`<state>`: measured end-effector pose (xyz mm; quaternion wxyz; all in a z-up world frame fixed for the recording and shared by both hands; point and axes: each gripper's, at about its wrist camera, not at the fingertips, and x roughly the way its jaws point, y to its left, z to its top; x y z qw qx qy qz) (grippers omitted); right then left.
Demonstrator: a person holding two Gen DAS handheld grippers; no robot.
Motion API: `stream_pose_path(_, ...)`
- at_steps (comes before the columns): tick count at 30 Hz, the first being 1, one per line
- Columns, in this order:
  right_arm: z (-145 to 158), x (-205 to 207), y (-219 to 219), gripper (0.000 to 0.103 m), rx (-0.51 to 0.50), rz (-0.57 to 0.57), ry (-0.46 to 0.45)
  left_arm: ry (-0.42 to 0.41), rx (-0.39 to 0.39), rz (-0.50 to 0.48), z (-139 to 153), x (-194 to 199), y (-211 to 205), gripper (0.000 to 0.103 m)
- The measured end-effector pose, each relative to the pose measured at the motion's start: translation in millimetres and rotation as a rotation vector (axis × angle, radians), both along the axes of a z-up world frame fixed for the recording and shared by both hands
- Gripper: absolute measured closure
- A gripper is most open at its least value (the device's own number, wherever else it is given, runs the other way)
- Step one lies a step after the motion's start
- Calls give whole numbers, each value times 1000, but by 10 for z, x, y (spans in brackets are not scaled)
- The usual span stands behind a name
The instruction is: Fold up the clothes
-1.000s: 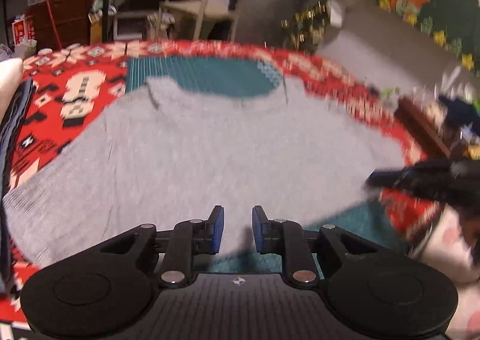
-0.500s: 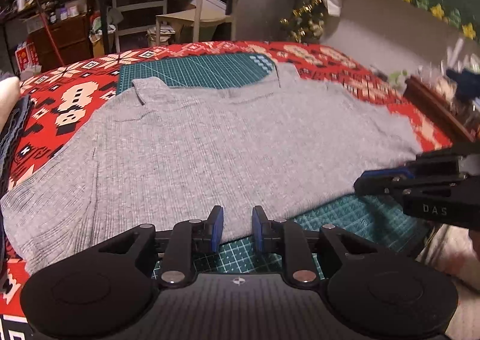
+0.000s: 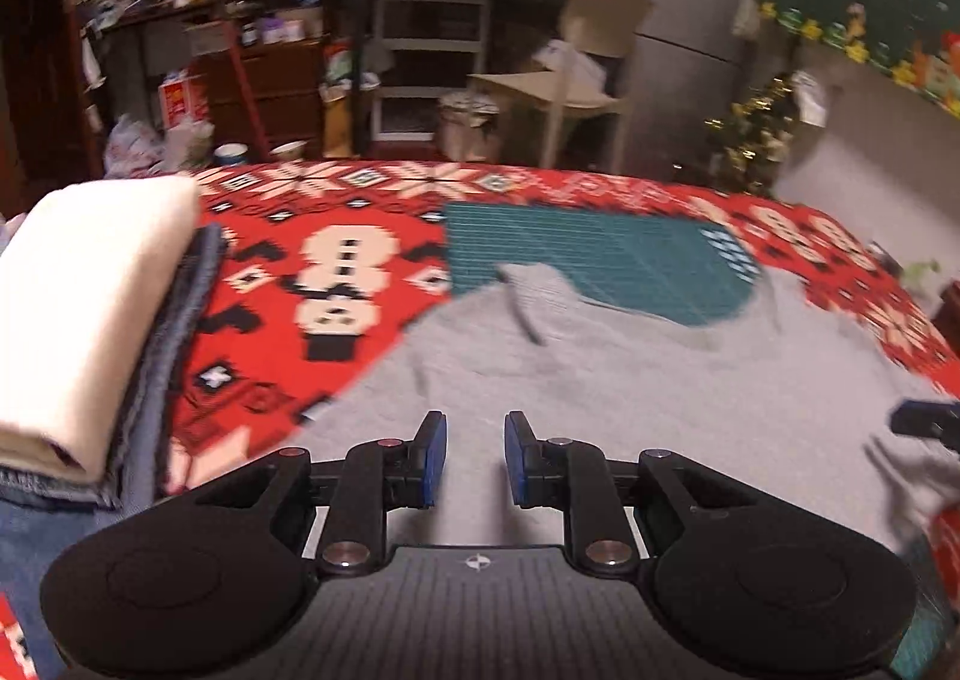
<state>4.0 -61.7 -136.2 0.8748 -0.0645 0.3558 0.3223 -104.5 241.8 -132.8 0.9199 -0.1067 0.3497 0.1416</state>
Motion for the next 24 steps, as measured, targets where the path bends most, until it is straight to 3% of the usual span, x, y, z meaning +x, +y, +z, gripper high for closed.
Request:
stream_pose_path(4,-26,128,75,92,6,1,2,17,-67,29,-71,150,236,83)
stream_pose_path(8,-17,254,97,92,7,-12,-2,31,-128,51,-168,316,363,76)
stream_pose_path(9,-14,285,93,92,7,-17,-2,30,-125,54,-178,335,372,82)
stream_pose_path(10,-11,317,86,92,5,-22,-2,18,-122,56,-171,329,369,99)
stream_pose_path(13,-6,381,51,92,-3,-33,-7,11,-65,71,-133,279,318,98)
stream_pose_path(17,-6,490,-30,89,-10,-58,-10,36,-48,92,-134,224,347,97)
stream_pose_path(19,-5,582,-74,88,-17,-76,-16,36,-58,109,-108,219,394,85)
stream_pose_path(24,52,898,-85,85,-39,-79,-36,-32,-31,87,86,343,488,69)
